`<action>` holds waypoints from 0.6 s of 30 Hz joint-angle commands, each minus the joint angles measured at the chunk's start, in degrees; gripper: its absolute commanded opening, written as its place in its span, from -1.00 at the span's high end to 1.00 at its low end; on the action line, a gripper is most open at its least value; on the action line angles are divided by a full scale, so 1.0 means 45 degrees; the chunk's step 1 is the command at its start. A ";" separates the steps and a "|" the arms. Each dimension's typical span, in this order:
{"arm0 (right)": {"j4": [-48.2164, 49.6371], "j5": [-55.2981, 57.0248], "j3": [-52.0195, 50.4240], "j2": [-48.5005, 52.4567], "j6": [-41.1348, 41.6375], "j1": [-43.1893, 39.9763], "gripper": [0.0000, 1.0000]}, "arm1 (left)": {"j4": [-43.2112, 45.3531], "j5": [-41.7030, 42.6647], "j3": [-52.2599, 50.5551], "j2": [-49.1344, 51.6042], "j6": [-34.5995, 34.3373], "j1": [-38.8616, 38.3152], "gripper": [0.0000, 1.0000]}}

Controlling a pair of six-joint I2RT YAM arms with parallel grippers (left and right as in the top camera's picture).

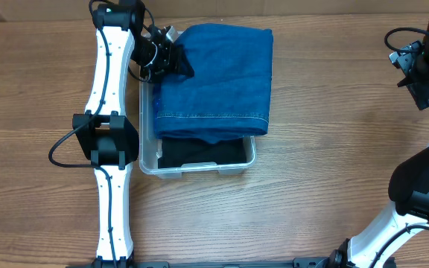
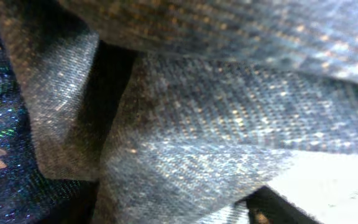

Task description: Pack container

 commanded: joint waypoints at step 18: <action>0.0044 0.0097 0.0010 0.0005 0.0049 -0.0010 -1.00 | -0.0777 -0.0520 0.0831 -0.0942 -0.0476 0.0175 0.92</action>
